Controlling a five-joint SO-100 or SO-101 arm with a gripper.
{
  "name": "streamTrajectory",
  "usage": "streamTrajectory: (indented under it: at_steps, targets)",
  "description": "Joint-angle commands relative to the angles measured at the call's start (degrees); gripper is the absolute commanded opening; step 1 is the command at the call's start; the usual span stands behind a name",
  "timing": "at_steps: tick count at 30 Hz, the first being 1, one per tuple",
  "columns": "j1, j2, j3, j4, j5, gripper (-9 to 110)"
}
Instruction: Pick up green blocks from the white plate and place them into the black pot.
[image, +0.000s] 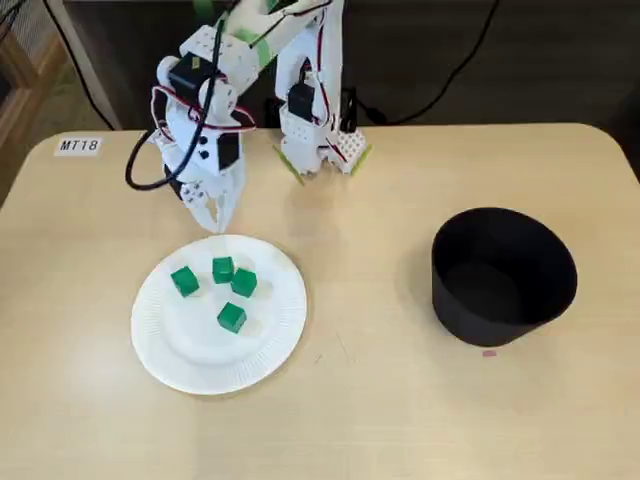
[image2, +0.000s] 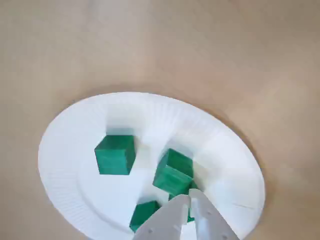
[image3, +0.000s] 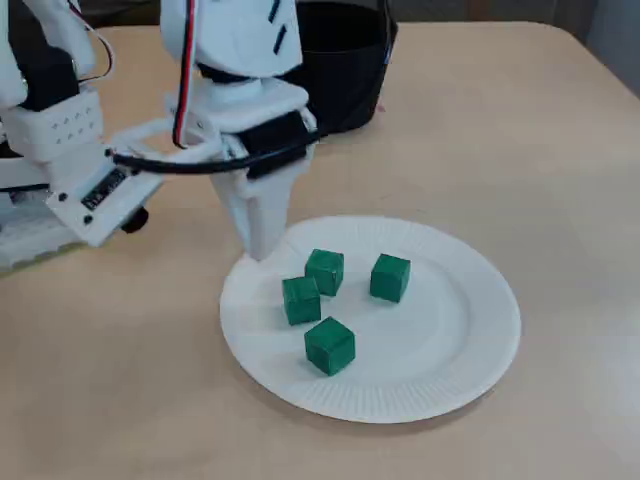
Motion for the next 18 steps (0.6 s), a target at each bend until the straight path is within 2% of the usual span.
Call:
streamTrajectory:
  at_steps: [1,6,18]
  targets:
    - [-0.4,-4.7,-6.9,1.9,-2.8,11]
    - [-0.4,-6.5,-8.4,0.4,-4.4,26]
    - [0.4,-13.8,-11.9,-4.7,-6.9,27]
